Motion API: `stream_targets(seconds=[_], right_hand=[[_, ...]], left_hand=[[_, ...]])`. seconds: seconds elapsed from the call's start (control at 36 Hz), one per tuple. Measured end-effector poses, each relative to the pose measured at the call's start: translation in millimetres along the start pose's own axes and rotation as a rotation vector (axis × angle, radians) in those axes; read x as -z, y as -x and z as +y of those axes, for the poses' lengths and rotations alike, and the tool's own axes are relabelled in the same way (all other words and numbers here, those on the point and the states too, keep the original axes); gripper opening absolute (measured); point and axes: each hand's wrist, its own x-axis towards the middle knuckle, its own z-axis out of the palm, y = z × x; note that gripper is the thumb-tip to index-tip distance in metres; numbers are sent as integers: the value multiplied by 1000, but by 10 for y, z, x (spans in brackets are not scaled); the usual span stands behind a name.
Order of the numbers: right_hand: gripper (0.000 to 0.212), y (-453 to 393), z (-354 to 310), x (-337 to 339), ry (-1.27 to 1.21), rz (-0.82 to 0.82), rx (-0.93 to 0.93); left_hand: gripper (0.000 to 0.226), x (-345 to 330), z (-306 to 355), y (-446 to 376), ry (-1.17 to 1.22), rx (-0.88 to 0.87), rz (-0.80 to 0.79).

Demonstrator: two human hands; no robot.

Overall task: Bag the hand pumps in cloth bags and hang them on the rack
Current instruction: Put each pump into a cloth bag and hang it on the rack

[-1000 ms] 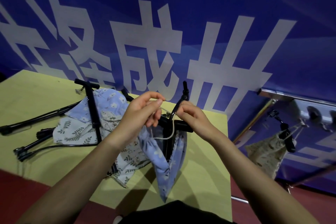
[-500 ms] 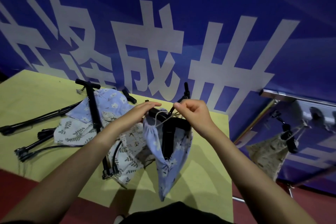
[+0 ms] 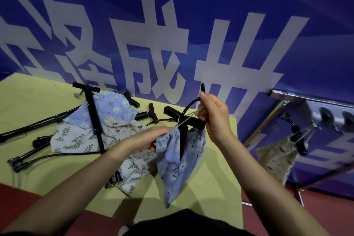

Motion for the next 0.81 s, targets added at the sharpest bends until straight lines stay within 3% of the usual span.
stream_targets(seconds=[0.08, 0.17, 0.28, 0.33, 0.39, 0.53, 0.64, 0.69, 0.81], right_hand=[[42, 31, 50, -21, 160, 57, 95], [47, 9, 123, -28, 382, 50, 178], [38, -24, 323, 41, 997, 19, 317], [32, -19, 410, 87, 1167, -11, 305], [38, -14, 472, 116, 1272, -24, 263], [41, -7, 591, 117, 1420, -38, 196], [36, -13, 590, 186, 1371, -29, 199], [35, -26, 589, 214, 1324, -15, 221], [42, -22, 583, 238, 1162, -21, 281]], left_hand=[[28, -64, -53, -10, -169, -122, 122], [29, -121, -37, -6, -146, -221, 222], [22, -207, -171, -10, 135, -200, 337], [30, -258, -199, -33, 299, -185, 373], [17, -332, -133, 3, 454, -199, 387], [29, -428, -74, 5, 638, -177, 462], [15, -378, -84, 37, 720, -213, 476], [6, -352, -79, 52, 701, -271, 452], [12, -214, -33, 100, 551, -305, 420]])
